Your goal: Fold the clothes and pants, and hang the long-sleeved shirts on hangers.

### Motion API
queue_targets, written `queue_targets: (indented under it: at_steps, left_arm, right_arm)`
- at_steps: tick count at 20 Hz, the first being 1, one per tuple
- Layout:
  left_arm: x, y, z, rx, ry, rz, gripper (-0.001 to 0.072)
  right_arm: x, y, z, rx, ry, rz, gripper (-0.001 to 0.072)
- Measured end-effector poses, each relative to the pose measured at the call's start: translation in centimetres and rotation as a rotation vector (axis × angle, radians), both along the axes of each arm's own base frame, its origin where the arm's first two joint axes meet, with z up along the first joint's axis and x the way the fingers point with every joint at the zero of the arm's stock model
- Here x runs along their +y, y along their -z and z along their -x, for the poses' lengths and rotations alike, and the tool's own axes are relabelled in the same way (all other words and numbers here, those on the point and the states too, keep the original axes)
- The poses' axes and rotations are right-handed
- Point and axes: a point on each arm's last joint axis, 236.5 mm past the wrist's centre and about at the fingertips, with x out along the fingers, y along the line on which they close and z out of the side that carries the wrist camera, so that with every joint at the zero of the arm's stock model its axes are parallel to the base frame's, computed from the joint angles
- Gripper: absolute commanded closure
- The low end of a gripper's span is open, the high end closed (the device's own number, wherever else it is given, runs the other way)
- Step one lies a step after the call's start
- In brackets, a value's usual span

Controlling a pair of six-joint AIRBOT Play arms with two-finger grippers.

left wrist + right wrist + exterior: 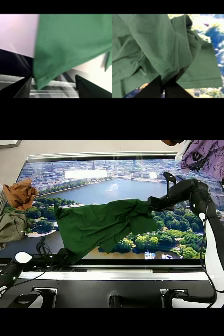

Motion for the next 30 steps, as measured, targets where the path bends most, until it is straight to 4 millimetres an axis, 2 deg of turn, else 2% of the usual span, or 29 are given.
queue_targets:
  at_steps: [1, 2, 3, 4, 5, 8, 10, 12, 14, 16, 18, 19, 21, 23, 24, 26, 28, 30]
  left_arm:
    - [-0.2, 0.2, 0.1, 0.004, -0.001, 0.003, 0.0116]
    - [-0.4, 0.4, 0.0, 0.011, -0.009, 0.007, 0.0246]
    - [-0.4, 0.8, 0.1, 0.017, -0.014, 0.005, 0.0483]
    - [-0.2, 1.3, 0.1, 0.017, -0.009, -0.010, 0.0603]
    - [-0.2, 1.5, -0.2, 0.006, -0.011, -0.014, 0.0692]
    - [-0.5, 0.6, -2.1, -0.065, -0.017, 0.005, 0.0693]
    - [-0.6, -1.8, -5.0, -0.149, -0.022, 0.018, 0.0694]
    - [0.6, -6.2, -9.3, -0.280, -0.019, -0.003, 0.0694]
    - [3.0, -12.9, -14.0, -0.447, -0.006, -0.071, 0.0694]
    - [6.3, -21.9, -17.7, -0.637, 0.006, -0.188, 0.0693]
    - [9.6, -31.8, -19.0, -0.821, 0.014, -0.345, 0.0692]
    - [10.9, -37.0, -18.6, -0.914, 0.011, -0.430, 0.0692]
    - [12.6, -45.6, -16.2, -1.062, -0.002, -0.583, 0.0691]
    - [13.1, -51.9, -12.4, -1.174, -0.024, -0.702, 0.0691]
    - [13.1, -54.0, -10.5, -1.211, -0.038, -0.746, 0.0692]
    - [13.3, -56.8, -6.7, -1.254, -0.081, -0.814, 0.0691]
    - [13.8, -58.0, -3.5, -1.257, -0.137, -0.860, 0.0692]
    - [14.5, -58.4, -1.6, -1.241, -0.196, -0.887, 0.0692]
  right_arm:
    - [0.1, 0.0, 0.1, 0.006, -0.002, -0.006, 0.0681]
    - [0.3, 0.0, 0.3, 0.014, -0.005, -0.012, 0.0681]
    - [0.4, 0.0, 0.5, 0.021, -0.008, -0.019, 0.0681]
    - [0.6, 0.0, 0.6, 0.027, -0.010, -0.025, 0.0681]
    - [0.8, -0.1, 0.9, 0.035, -0.014, -0.032, 0.0682]
    - [1.3, -0.6, 1.2, 0.041, -0.019, -0.058, 0.0683]
    - [1.3, -2.2, 0.8, -0.004, -0.015, -0.064, 0.0683]
    - [1.0, -5.8, -0.7, -0.120, -0.004, -0.053, 0.0683]
    - [0.2, -11.3, -2.3, -0.268, 0.020, -0.028, 0.0683]
    - [-0.8, -19.2, -3.0, -0.459, 0.043, 0.000, 0.0683]
    - [-1.8, -27.4, -1.6, -0.646, 0.069, 0.029, 0.0683]
    - [-2.3, -31.1, -0.1, -0.728, 0.084, 0.040, 0.0683]
    - [-3.4, -37.6, 4.3, -0.876, 0.117, 0.061, 0.0683]
    - [-4.4, -42.4, 9.6, -0.986, 0.155, 0.078, 0.0683]
    - [-4.8, -44.2, 12.6, -1.032, 0.170, 0.084, 0.0683]
    - [-5.6, -46.4, 17.5, -1.089, 0.198, 0.090, 0.0683]
    - [-6.4, -47.4, 21.3, -1.119, 0.233, 0.095, 0.0683]
    - [-7.0, -47.9, 23.5, -1.134, 0.266, 0.094, 0.0683]
